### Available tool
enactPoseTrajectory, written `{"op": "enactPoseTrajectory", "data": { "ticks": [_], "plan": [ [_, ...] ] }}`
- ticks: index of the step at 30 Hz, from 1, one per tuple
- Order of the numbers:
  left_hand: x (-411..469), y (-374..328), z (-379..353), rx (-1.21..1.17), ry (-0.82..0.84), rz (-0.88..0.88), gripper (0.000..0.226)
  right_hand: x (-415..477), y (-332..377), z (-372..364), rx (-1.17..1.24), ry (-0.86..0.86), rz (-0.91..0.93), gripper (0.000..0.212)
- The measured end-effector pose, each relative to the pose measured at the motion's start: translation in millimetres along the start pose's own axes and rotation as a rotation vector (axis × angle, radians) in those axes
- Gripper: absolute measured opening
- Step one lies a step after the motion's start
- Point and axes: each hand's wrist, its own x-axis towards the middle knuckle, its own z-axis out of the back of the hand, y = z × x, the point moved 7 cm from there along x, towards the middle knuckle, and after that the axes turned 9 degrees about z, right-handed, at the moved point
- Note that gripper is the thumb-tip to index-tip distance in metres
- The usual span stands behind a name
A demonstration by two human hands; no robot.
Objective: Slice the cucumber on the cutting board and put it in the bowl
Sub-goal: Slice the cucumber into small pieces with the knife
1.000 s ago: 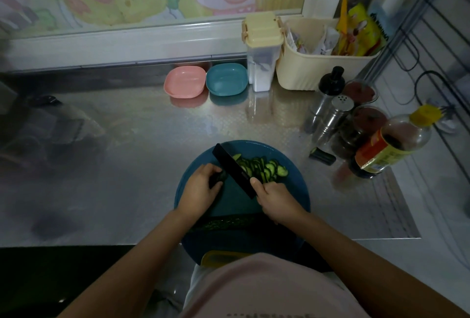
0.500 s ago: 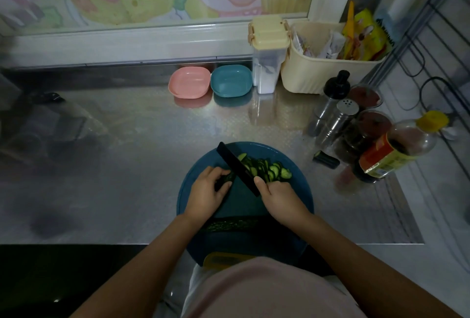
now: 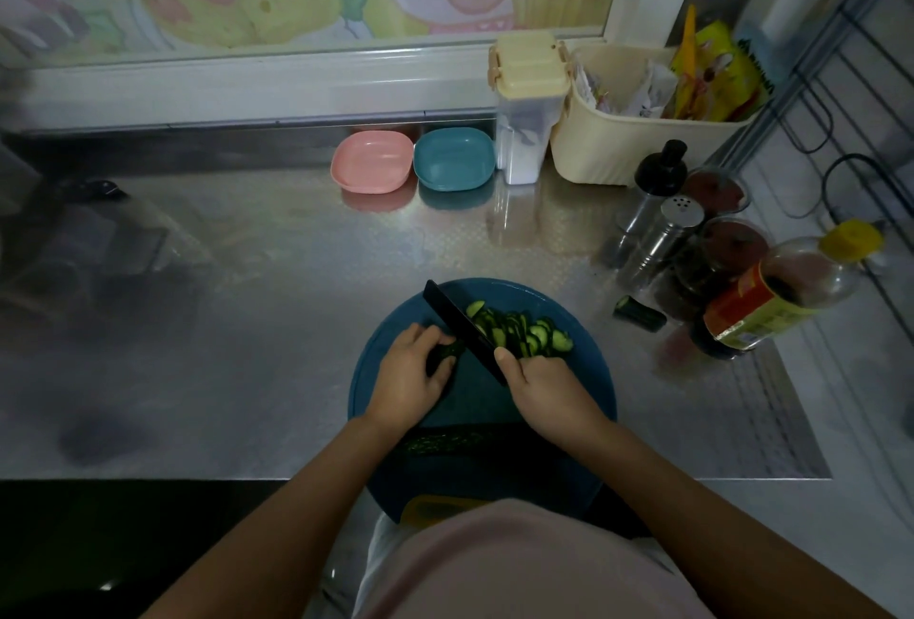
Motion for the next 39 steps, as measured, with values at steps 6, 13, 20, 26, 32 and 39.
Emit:
{"op": "enactPoseTrajectory", "data": {
  "ticks": [6,13,20,26,32,39],
  "plan": [
    [2,1,1,-0.013,0.024,-0.016,0.016,-1,2,2,0.005,0.001,0.012,0.061],
    [3,2,1,-0.030,0.028,-0.021,0.014,-2,4,-3,-0.013,0.005,0.010,0.061],
    [5,3,1,-0.059,0.045,0.005,0.014,4,5,-15,-0.039,0.042,-0.017,0.062],
    [4,3,3,-0.066,0.048,0.010,0.015,4,-2,-18,-0.056,0.021,-0.039,0.062],
    [4,1,6,-0.055,0.032,0.005,0.016,0,-2,-10,-0.029,0.031,-0.027,0.059],
    [4,1,7,-0.041,0.021,0.005,0.015,-2,5,-6,-0.030,0.017,-0.004,0.059]
  ]
}}
